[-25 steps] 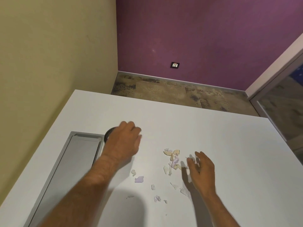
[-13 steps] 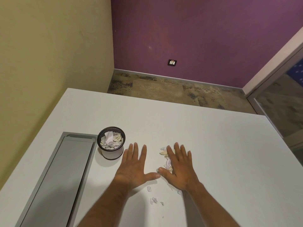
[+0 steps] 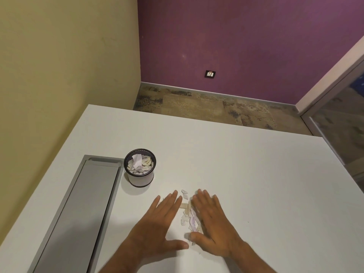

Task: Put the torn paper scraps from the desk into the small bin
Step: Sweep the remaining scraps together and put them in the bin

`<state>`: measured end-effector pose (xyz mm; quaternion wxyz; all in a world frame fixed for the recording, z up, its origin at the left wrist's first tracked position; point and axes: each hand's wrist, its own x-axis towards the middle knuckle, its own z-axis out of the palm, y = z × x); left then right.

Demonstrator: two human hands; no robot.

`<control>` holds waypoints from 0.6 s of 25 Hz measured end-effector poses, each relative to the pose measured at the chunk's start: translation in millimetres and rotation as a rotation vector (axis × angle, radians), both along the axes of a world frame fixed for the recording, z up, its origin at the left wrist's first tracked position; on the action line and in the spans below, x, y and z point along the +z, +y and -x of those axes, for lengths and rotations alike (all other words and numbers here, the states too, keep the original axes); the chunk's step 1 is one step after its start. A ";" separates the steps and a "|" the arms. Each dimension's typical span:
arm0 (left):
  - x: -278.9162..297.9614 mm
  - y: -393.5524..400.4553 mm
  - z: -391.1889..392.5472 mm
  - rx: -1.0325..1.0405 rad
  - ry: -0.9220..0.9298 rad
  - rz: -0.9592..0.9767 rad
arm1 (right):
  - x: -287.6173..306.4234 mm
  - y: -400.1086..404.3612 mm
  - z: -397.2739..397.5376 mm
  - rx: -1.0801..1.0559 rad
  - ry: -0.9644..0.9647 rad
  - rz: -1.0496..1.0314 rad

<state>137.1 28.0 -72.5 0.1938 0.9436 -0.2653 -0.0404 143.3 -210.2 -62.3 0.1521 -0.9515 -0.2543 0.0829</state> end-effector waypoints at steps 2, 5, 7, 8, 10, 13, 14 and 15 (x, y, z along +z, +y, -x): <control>3.8 9.2 9.0 0.038 0.003 -0.034 | 2.4 -10.2 22.6 -0.222 -0.022 -0.081; 2.1 21.6 25.0 0.163 0.068 -0.094 | -0.3 -27.1 48.4 -0.578 0.041 0.034; -1.5 22.0 31.0 0.221 0.117 -0.147 | -4.3 -32.0 52.3 -0.700 0.107 0.165; -3.4 18.8 31.0 0.241 0.129 -0.158 | -5.6 -31.3 50.5 -0.713 0.116 0.201; -6.9 7.5 27.2 0.263 0.125 -0.167 | -7.3 -24.0 43.6 -0.677 0.123 0.193; -11.0 -11.1 19.4 0.265 0.081 -0.169 | -9.6 2.3 31.3 -0.590 0.119 0.121; -11.1 -15.5 16.8 0.270 0.072 -0.167 | -10.4 12.8 26.9 -0.569 0.119 0.100; -11.0 -18.2 14.8 0.277 0.066 -0.165 | -11.5 23.3 22.7 -0.551 0.120 0.080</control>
